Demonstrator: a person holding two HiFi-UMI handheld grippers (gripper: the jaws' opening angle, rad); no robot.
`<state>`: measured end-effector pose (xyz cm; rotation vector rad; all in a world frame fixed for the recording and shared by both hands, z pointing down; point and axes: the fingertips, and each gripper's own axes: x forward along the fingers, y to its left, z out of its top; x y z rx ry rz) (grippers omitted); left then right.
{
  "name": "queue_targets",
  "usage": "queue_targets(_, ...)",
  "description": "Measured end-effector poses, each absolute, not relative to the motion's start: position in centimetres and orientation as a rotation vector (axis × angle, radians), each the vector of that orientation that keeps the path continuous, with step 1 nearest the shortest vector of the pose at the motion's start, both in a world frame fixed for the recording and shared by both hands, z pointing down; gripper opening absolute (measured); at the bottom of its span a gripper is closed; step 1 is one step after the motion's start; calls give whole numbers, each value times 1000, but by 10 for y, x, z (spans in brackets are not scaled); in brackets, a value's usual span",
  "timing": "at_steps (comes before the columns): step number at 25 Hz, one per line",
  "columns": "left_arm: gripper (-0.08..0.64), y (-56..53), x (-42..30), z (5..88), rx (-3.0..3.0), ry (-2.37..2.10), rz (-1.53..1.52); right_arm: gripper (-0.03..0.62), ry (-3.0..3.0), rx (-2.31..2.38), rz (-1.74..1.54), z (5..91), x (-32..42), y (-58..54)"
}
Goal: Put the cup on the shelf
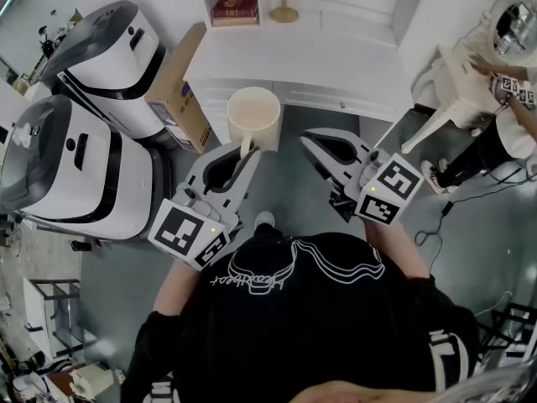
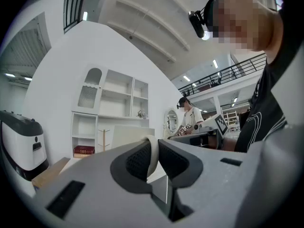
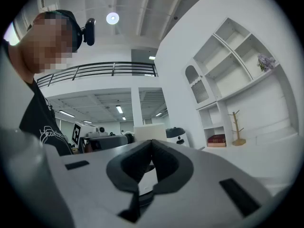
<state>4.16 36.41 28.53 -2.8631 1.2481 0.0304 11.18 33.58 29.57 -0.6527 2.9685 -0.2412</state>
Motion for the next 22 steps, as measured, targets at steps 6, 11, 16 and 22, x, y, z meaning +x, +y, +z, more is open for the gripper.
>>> queue_targets(6, 44, 357, 35, 288, -2884, 1255, 47, 5, 2978, -653, -244, 298, 105, 333)
queue_targets(11, 44, 344, 35, 293, -2909, 1245, 58, 5, 3000, -685, -280, 307, 105, 321)
queue_targets(16, 44, 323, 33, 295, -2932, 1230, 69, 5, 2992, -712, -299, 307, 104, 300)
queue_targets(22, 44, 286, 27, 297, -2953, 1218, 75, 5, 2979, -744, -320, 310, 102, 263)
